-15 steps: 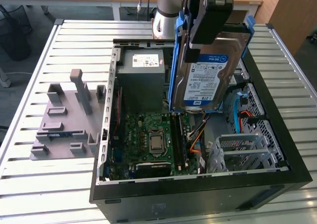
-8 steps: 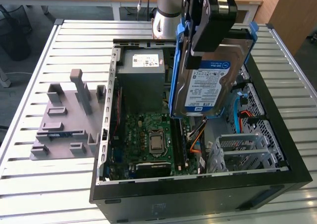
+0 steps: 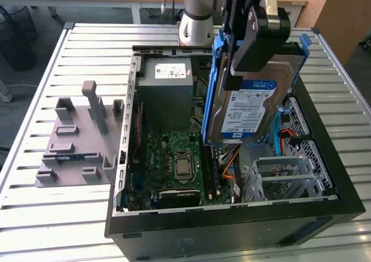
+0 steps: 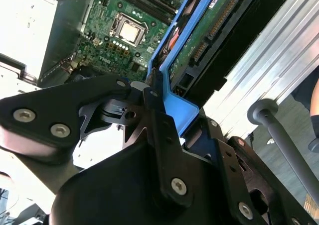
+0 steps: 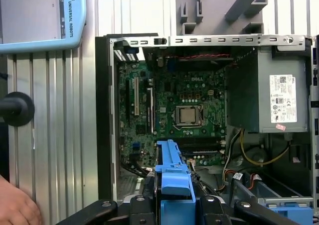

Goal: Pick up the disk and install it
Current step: 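Insert the disk into the insertion slot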

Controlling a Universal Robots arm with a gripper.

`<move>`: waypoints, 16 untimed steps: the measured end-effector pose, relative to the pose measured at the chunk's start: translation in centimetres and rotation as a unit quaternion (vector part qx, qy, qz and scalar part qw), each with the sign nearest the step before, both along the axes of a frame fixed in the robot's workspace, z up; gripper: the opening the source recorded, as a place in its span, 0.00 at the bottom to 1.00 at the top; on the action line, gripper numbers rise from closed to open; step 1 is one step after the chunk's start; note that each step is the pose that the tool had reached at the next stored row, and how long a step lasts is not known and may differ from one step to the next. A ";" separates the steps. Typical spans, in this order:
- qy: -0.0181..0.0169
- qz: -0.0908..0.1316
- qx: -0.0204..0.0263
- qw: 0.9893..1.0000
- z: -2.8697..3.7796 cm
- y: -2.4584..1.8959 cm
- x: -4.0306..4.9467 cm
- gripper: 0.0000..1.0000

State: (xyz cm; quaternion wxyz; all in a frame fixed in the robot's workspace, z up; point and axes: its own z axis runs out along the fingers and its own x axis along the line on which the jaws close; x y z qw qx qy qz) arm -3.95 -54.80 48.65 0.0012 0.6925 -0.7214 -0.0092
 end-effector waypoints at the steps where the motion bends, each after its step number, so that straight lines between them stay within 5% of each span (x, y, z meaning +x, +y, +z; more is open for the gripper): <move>1: 0.000 0.000 0.000 1.000 -0.02 -0.04 0.23 0.36; 10: 0.000 0.000 -0.001 1.000 -0.36 -0.38 1.69 0.36; 16: 0.000 0.000 -0.004 1.000 -0.59 -1.11 1.84 0.36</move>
